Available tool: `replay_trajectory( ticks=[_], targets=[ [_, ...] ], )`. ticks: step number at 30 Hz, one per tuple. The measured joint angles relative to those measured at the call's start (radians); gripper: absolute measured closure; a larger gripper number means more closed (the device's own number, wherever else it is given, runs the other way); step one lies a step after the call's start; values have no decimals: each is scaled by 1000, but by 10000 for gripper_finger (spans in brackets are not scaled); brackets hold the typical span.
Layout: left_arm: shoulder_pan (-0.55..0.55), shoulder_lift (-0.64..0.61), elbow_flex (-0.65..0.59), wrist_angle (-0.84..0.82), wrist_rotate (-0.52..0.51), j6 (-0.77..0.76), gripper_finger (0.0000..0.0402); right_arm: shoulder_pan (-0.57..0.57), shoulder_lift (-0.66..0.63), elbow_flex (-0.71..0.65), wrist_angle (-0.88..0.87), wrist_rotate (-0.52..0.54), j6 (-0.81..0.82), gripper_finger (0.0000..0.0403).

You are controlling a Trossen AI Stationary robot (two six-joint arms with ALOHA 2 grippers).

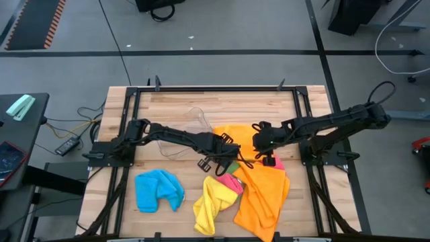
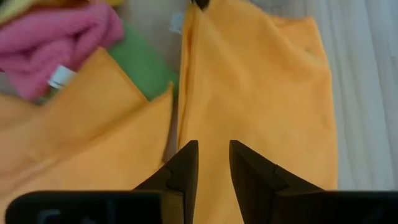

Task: Fold microfiber towels
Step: Fold the orange microfiber towel

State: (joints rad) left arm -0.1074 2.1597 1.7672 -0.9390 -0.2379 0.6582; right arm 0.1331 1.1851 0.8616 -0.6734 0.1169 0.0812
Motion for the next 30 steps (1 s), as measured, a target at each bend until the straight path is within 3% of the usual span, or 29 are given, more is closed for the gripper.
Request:
replay_trajectory(
  ticks=[9,18,30],
  targets=[
    [0,-6,46,-22,-28,-83,378,81,0,0,73,3,51,304],
    [-16,-7,107,-65,-27,-183,390,217,29,-6,106,197,139,304],
    [-88,-7,108,-65,-26,-180,384,310,59,-252,542,311,226,304]
  ],
)
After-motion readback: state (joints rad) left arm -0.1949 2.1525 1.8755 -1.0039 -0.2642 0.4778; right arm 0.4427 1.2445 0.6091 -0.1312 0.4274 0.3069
